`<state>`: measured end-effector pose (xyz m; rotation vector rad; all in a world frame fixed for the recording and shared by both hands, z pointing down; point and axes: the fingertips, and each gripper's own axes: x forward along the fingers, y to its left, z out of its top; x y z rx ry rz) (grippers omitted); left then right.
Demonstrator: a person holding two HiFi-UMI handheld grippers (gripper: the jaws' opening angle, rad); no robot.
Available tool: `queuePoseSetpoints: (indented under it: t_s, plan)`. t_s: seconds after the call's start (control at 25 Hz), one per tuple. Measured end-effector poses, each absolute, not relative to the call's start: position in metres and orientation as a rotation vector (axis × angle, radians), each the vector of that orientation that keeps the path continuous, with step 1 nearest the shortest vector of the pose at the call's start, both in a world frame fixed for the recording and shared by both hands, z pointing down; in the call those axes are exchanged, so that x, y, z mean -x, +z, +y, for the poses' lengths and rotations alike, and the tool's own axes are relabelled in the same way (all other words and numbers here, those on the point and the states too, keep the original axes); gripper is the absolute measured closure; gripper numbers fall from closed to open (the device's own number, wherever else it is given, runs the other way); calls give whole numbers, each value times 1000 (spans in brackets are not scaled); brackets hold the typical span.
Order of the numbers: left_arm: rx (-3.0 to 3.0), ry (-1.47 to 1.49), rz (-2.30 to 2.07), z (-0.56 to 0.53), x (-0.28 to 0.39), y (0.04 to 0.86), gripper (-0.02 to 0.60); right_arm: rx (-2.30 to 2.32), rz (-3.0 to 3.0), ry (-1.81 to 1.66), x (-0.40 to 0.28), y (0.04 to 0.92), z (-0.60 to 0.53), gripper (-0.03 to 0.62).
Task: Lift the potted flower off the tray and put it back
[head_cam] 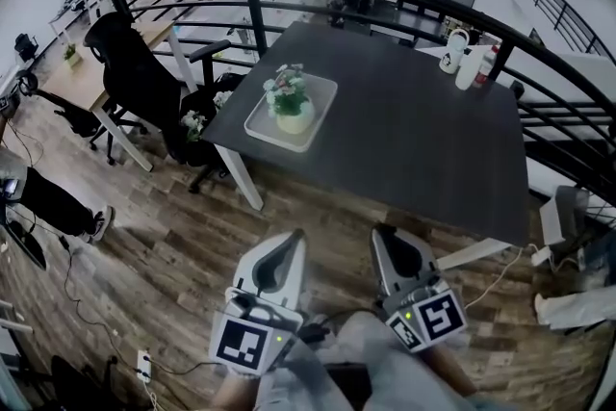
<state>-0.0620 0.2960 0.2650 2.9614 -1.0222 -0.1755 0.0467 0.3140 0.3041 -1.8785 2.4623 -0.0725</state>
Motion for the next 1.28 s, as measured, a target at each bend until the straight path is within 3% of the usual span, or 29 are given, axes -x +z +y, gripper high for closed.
queuePoseSetpoints:
  t_s: [0.6,1.28]
  plan:
    - [-2897,-213,-1133,280,85,262,582,1834,2537,-63,-29,303,292,592]
    - [-2904,-151,-1215,224,60,264,581,1772,2550,-78,-55,313,223,591]
